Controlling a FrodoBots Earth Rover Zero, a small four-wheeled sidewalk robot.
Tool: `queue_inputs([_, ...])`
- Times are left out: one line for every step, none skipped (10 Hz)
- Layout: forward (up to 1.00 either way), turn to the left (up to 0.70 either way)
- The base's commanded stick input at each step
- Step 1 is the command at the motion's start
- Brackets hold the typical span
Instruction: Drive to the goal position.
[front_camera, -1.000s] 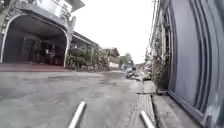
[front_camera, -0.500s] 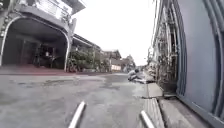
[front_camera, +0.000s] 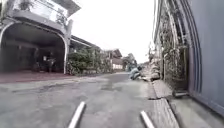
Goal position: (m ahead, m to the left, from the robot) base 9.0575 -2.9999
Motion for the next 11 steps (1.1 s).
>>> queue_inputs([0.7,0.0])
queue_inputs([0.7,0.0])
queue_inputs([0.7,0.0])
queue_inputs([0.7,0.0])
queue_inputs([0.7,0.0])
queue_inputs([0.7,0.0])
queue_inputs([0.7,0.0])
queue_inputs([0.7,0.0])
queue_inputs([0.7,0.0])
queue_inputs([0.7,0.0])
queue_inputs([0.7,0.0])
